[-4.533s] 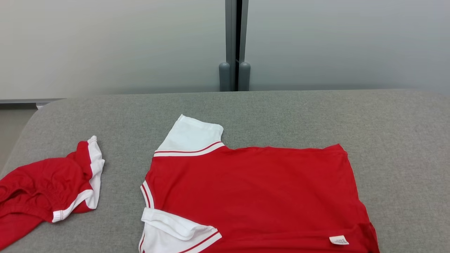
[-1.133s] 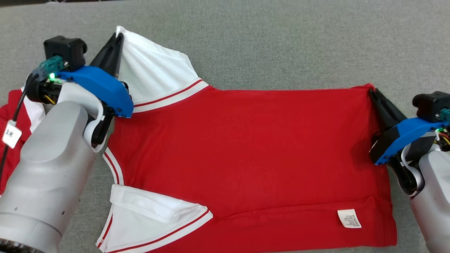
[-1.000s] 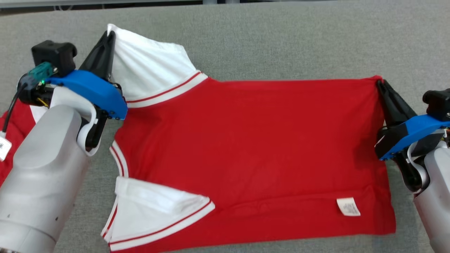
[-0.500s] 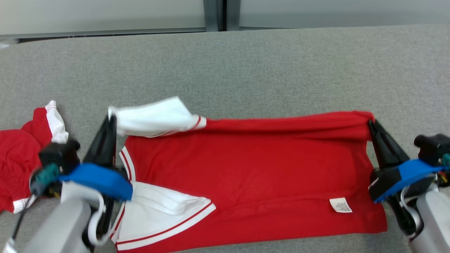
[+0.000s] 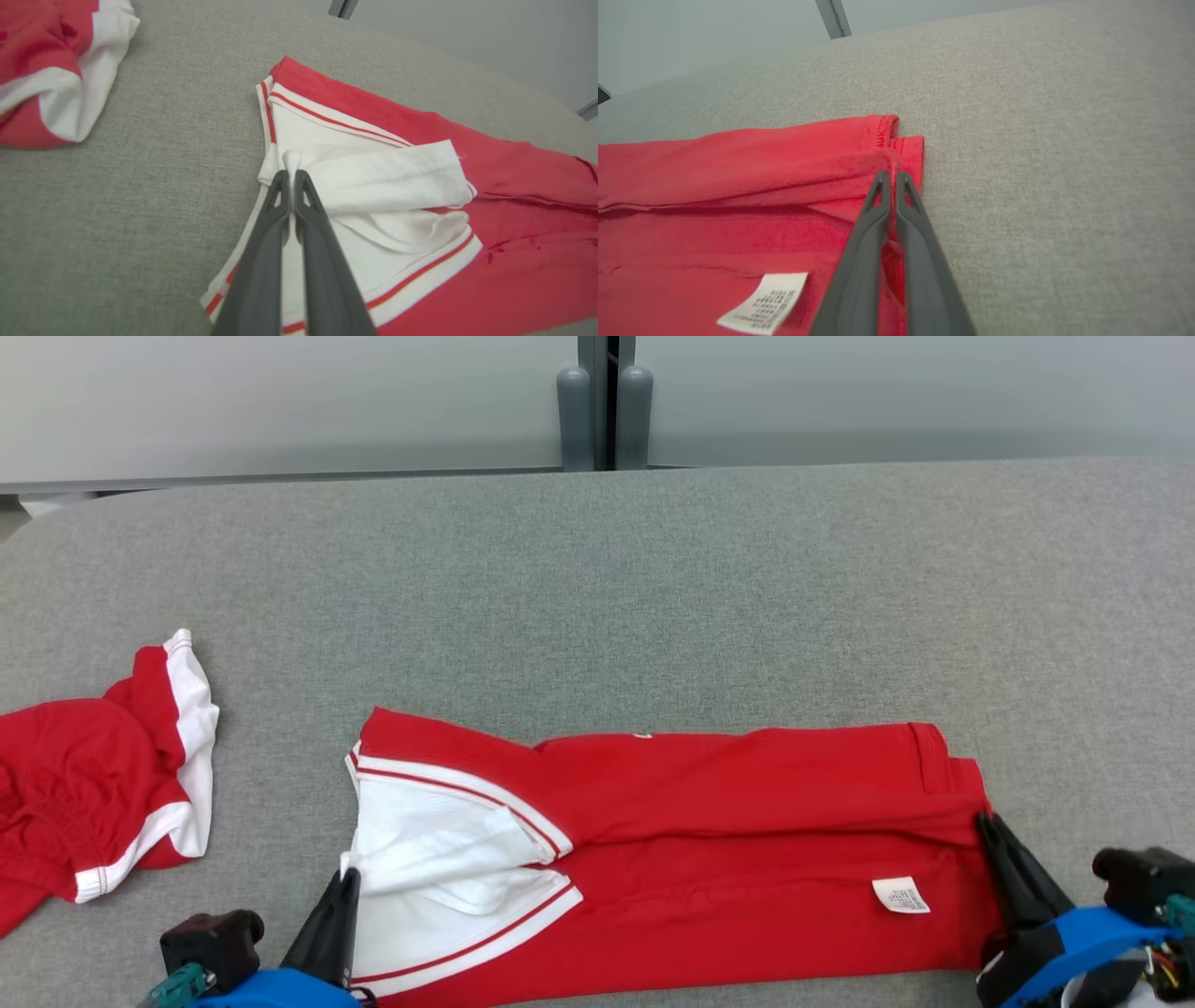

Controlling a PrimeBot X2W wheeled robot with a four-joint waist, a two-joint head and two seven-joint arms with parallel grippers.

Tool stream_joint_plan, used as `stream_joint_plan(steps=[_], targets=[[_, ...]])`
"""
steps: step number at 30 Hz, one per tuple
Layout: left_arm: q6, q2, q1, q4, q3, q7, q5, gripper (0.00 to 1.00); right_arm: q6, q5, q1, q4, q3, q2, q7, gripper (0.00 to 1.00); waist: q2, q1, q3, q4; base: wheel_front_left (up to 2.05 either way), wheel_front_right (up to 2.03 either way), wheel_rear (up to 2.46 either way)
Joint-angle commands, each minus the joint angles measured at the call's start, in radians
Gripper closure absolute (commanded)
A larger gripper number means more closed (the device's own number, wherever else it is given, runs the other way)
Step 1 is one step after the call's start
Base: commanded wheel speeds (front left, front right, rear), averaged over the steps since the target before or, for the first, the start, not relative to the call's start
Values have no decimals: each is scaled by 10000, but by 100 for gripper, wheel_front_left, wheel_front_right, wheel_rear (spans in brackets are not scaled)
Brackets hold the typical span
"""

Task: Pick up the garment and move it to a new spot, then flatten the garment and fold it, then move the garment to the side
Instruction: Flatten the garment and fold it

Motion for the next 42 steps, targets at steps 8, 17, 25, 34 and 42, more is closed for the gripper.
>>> stream_joint_plan(steps=[8,17,25,34,42], targets=[[164,-234,587,54,-11,-49,-342,0,-3,-243,896,-339,-376,330,71,0,2,1,-273,-12,0,0,0],[896,-375,240,-455,448,-1127,1138,0,-1,-1568,1470,-2375,-1281,564,-70,0,2,1,-627,-38,0,0,0],[722,-424,-367,-1114,1188,-1207,2917,0,-1,-2559,1551,-4495,-1670,1086,755,0,2,1,-826,-143,0,0,0],[126,-609,-572,-503,1765,-1213,3544,0,-1,-2890,1498,-4989,-1796,1317,1242,0,2,1,-868,-167,0,0,0],[-93,-869,-480,-368,2082,-1214,3833,0,-1,-2942,1607,-5019,-1894,1384,1334,0,2,1,-816,-74,0,0,0]])
